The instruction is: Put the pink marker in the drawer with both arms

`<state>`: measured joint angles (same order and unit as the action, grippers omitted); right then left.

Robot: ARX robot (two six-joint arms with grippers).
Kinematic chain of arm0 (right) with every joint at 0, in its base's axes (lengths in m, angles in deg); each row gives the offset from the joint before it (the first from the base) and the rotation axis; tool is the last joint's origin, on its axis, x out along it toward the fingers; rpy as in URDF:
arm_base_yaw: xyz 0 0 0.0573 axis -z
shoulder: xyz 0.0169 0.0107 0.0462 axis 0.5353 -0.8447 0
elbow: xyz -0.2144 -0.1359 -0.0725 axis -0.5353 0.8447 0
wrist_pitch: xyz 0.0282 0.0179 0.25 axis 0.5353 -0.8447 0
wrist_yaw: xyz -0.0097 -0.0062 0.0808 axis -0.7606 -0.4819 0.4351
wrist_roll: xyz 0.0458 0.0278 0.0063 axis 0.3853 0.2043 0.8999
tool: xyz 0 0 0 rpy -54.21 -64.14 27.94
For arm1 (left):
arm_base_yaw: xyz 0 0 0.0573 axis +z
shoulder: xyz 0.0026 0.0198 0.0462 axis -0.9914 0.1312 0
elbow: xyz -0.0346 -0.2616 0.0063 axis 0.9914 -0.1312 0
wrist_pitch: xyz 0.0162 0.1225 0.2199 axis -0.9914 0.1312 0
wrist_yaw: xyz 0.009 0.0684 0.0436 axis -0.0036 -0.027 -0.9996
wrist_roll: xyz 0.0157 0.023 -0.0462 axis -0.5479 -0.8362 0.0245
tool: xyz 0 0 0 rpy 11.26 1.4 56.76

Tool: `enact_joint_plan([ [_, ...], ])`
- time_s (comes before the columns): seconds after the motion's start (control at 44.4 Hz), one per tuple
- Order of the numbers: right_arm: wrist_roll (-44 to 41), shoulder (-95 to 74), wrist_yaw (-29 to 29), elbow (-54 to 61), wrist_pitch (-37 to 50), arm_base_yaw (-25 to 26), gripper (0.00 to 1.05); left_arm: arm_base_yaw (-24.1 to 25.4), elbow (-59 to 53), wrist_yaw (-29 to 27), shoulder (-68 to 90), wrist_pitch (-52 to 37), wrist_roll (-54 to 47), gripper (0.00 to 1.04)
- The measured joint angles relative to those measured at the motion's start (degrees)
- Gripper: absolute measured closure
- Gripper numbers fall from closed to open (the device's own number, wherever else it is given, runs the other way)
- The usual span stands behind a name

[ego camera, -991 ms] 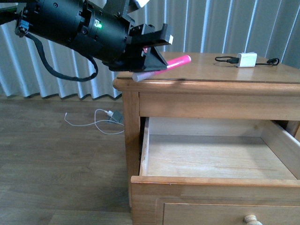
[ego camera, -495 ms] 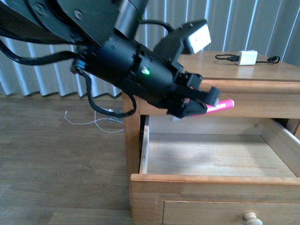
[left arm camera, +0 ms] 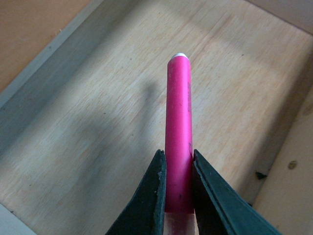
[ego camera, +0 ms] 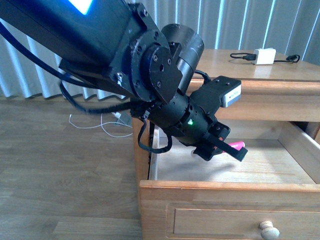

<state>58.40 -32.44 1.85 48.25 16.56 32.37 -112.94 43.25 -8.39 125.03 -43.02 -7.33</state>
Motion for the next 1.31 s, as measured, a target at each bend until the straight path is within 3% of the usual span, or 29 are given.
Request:
enact_joint_plan([
  [0.203, 0.0, 0.0, 0.0, 0.0, 0.0, 0.0, 0.09, -0.3, 1.8, -2.5, 3.9, -0.9, 0.0, 0.92],
  [0.495, 0.0, 0.0, 0.0, 0.0, 0.0, 0.0, 0.09, 0.0, 2.6, -3.4, 5.3, -3.1, 0.6, 0.40],
  [0.765, 0.0, 0.0, 0.0, 0.0, 0.0, 0.0, 0.09, 2.1, -0.7, -2.5, 0.7, -6.9, 2.0, 0.05],
  [1.171, 0.0, 0.0, 0.0, 0.0, 0.0, 0.0, 0.09, 8.8, -16.3, 5.3, -23.9, -13.0, 9.2, 0.06],
  [1.306, 0.0, 0.0, 0.0, 0.0, 0.0, 0.0, 0.09, 11.9, -21.7, 4.7, -33.6, -14.9, 11.1, 0.06],
])
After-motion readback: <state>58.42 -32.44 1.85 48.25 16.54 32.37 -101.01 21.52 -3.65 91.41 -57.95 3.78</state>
